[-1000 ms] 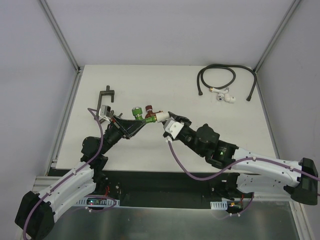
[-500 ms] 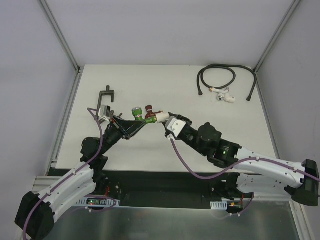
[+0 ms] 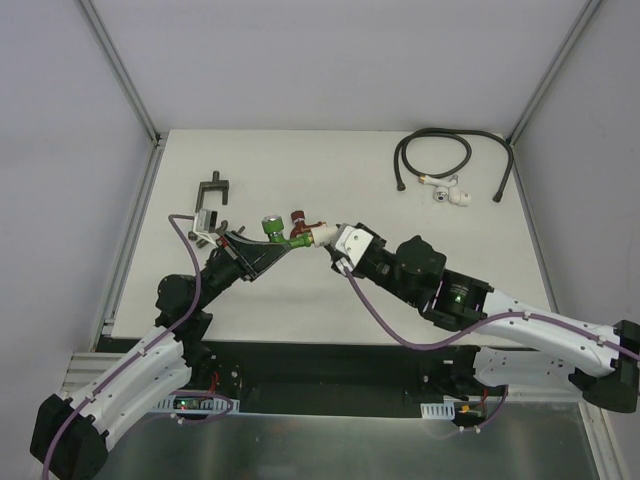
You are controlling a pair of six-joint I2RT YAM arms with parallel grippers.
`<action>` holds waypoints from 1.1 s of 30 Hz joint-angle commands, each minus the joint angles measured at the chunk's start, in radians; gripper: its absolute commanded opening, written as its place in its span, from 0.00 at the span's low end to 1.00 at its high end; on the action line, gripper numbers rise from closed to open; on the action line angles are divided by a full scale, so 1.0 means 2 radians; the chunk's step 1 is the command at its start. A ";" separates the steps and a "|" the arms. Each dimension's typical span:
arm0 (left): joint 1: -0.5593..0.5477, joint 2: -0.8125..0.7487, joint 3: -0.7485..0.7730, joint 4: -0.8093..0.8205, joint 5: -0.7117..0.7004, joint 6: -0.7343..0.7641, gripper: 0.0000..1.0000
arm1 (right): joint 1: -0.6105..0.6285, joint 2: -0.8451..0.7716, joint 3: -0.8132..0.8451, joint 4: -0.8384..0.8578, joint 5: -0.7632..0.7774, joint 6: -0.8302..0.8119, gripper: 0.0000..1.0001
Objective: Install the water faucets
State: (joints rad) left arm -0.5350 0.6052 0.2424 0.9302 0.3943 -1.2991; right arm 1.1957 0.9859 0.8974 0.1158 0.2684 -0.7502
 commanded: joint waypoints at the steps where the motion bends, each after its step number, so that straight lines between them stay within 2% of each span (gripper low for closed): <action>1: -0.002 -0.003 0.030 0.006 0.038 0.044 0.00 | -0.001 0.002 0.061 -0.028 -0.037 0.037 0.02; 15: -0.002 0.000 0.071 -0.042 0.119 0.179 0.00 | -0.033 0.026 0.163 -0.188 -0.106 0.091 0.02; 21: -0.002 -0.013 0.081 -0.062 0.156 0.249 0.00 | -0.056 0.035 0.185 -0.219 -0.150 0.120 0.02; 26: -0.002 -0.021 0.100 -0.125 0.186 0.331 0.00 | -0.068 0.044 0.200 -0.241 -0.178 0.134 0.02; 33: -0.008 -0.030 0.095 -0.132 0.233 0.426 0.00 | -0.105 0.055 0.211 -0.255 -0.230 0.174 0.02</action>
State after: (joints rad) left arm -0.5354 0.5598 0.4053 0.6704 0.7067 -0.6109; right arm 1.0180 1.0813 1.2549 -0.4599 -0.0910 -0.4763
